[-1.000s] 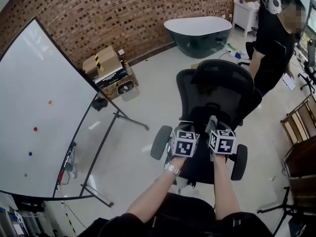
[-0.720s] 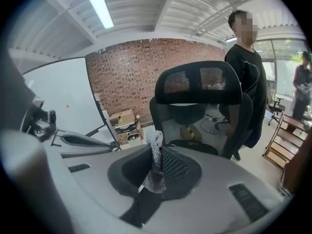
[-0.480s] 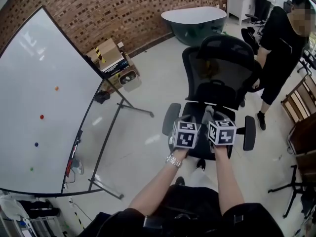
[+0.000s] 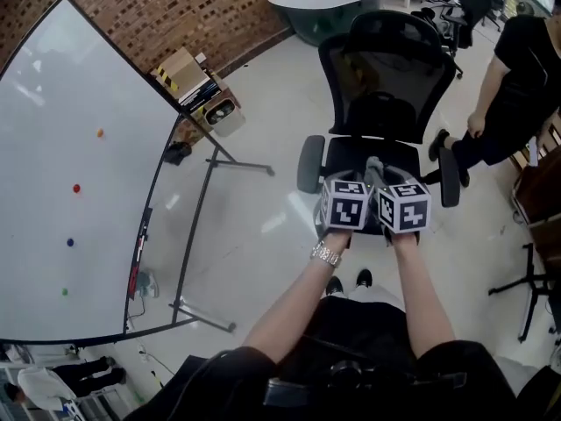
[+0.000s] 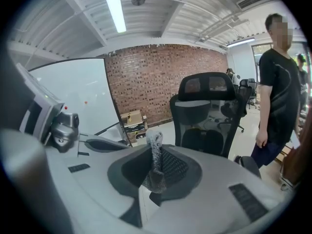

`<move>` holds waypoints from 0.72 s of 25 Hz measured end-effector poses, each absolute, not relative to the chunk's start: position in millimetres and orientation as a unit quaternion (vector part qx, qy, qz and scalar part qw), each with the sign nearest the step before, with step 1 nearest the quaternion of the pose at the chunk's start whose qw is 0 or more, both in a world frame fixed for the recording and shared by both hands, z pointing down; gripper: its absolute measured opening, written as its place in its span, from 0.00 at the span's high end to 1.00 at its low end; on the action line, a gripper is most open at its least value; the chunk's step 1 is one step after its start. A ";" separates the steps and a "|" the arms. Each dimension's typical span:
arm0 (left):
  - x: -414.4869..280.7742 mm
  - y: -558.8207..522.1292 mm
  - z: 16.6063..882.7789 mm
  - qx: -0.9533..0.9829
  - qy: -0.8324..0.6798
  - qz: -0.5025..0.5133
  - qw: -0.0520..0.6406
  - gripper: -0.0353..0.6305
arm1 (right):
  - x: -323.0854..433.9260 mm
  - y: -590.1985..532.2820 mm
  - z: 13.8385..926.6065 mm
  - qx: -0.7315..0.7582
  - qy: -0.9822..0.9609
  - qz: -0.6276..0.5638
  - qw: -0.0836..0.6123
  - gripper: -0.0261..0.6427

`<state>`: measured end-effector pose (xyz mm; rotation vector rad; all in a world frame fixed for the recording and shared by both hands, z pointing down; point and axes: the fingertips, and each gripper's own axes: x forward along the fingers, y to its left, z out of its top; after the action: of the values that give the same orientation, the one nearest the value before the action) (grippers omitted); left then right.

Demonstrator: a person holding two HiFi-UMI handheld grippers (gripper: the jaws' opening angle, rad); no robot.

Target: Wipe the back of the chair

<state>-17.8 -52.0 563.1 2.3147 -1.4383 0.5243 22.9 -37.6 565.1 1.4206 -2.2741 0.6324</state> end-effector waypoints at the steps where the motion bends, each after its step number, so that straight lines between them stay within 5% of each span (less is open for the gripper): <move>1: -15.7 -52.8 560.3 0.820 -0.510 0.183 0.183 0.95 | 25.5 -38.5 561.5 0.507 -0.810 0.225 0.189 0.89; 18: 19.7 -66.3 532.8 0.827 -0.512 0.176 0.151 0.95 | 57.4 -46.6 534.7 0.508 -0.820 0.208 0.165 0.89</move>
<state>19.7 -66.3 532.8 2.3753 -1.4700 0.5041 57.4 -46.6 534.7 1.4459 -2.3345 0.5928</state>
